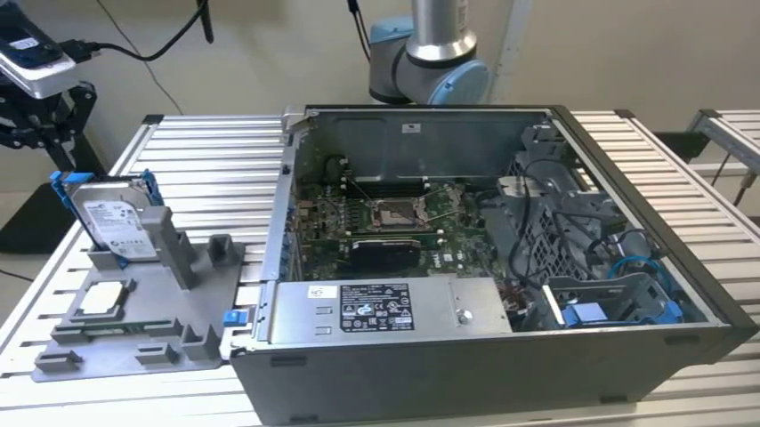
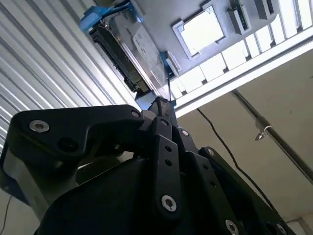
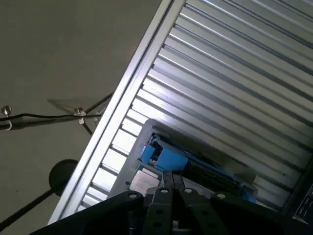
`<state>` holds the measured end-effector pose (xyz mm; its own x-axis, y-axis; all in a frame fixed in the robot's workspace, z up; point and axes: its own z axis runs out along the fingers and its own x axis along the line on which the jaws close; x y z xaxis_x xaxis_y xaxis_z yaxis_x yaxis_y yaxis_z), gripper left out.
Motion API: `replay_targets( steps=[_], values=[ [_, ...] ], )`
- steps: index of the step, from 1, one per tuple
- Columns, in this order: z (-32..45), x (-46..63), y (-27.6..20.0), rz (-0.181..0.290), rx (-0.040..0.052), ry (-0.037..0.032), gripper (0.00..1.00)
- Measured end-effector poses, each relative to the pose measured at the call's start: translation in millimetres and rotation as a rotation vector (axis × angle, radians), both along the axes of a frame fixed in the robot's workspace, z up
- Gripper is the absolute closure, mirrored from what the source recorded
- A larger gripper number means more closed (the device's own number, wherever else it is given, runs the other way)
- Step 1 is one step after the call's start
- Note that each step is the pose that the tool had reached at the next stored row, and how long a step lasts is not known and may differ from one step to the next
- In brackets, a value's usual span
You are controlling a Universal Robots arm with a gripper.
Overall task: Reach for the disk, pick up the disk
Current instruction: 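Pick up the disk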
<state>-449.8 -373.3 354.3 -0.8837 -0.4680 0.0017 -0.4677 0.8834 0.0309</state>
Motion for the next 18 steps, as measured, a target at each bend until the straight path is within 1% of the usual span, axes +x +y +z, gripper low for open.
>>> replay_targets(
  steps=[7,18],
  values=[
    [0.0,-0.1,0.0,0.097,-0.0016,0.0,1.0],
    [0.0,-0.3,0.0,0.235,-0.0029,-0.0001,1.0]
  ],
)
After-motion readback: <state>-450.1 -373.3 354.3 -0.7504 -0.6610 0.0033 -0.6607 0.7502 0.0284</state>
